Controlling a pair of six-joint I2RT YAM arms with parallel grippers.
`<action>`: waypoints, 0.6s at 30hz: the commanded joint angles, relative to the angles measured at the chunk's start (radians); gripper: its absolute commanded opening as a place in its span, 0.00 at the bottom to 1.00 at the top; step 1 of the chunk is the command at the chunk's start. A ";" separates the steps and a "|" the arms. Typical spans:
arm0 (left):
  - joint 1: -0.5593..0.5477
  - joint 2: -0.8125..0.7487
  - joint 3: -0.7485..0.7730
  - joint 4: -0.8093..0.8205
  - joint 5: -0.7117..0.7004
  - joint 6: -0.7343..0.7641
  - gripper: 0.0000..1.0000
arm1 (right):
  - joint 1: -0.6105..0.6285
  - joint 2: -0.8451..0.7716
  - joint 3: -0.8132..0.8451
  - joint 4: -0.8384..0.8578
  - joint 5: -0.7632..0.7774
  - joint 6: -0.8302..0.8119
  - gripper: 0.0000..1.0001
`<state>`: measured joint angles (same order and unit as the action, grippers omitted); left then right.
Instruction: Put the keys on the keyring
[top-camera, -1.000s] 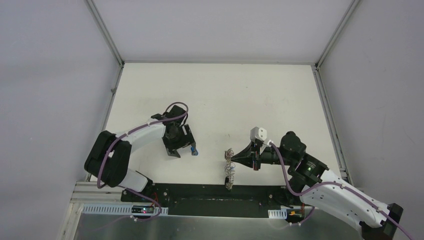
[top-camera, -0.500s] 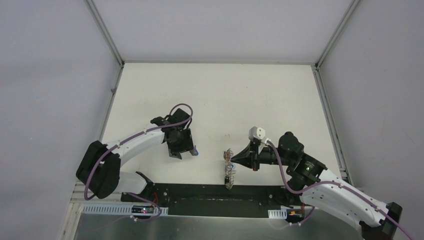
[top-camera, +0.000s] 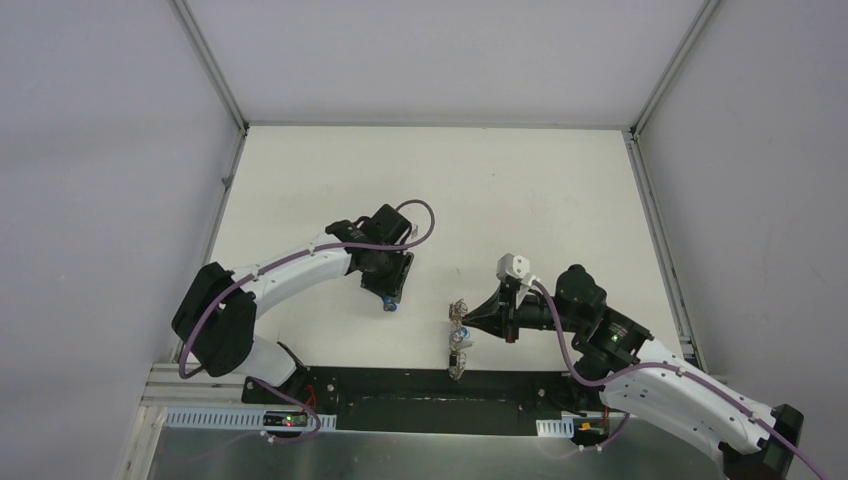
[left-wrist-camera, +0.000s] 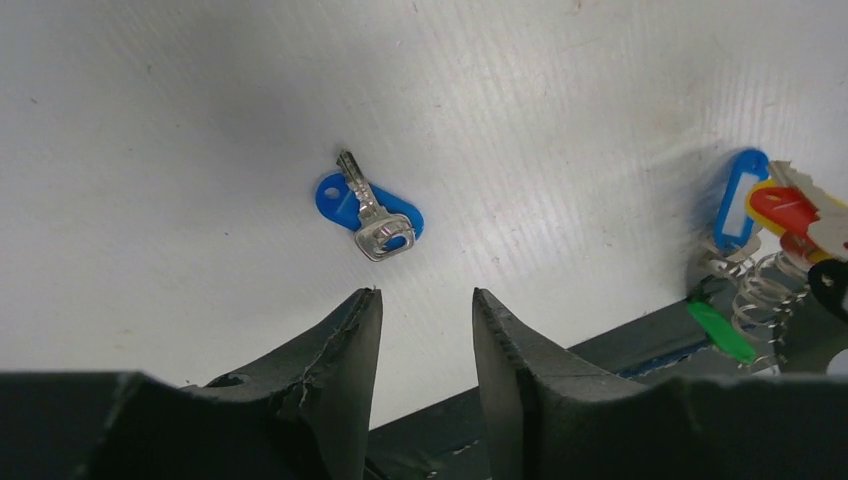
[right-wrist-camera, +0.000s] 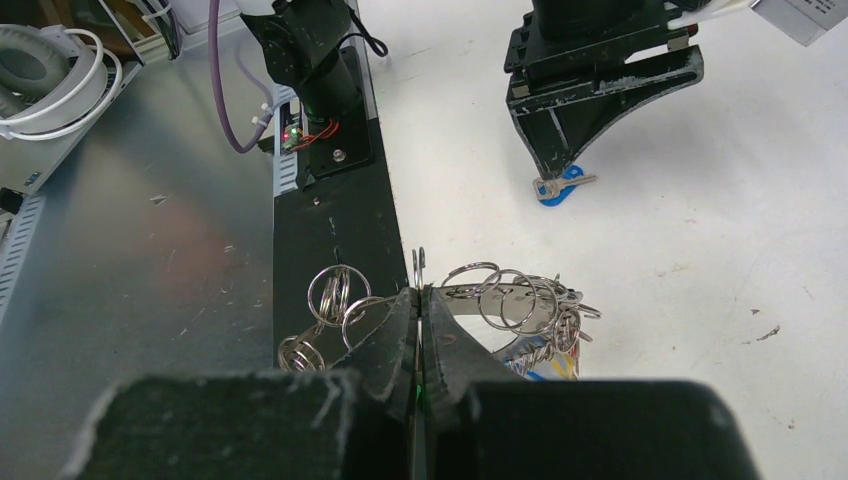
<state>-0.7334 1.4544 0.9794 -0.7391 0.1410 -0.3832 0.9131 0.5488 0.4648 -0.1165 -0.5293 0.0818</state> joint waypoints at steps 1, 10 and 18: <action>-0.006 0.017 0.034 0.012 0.042 0.154 0.39 | -0.005 -0.024 0.005 0.071 0.009 0.017 0.00; -0.033 0.095 0.049 0.013 0.015 0.227 0.31 | -0.005 -0.024 0.005 0.067 0.009 0.016 0.00; -0.049 0.188 0.079 0.011 0.000 0.256 0.26 | -0.005 -0.025 0.005 0.064 0.010 0.017 0.00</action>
<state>-0.7658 1.6135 1.0149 -0.7387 0.1581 -0.1677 0.9131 0.5423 0.4595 -0.1184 -0.5274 0.0853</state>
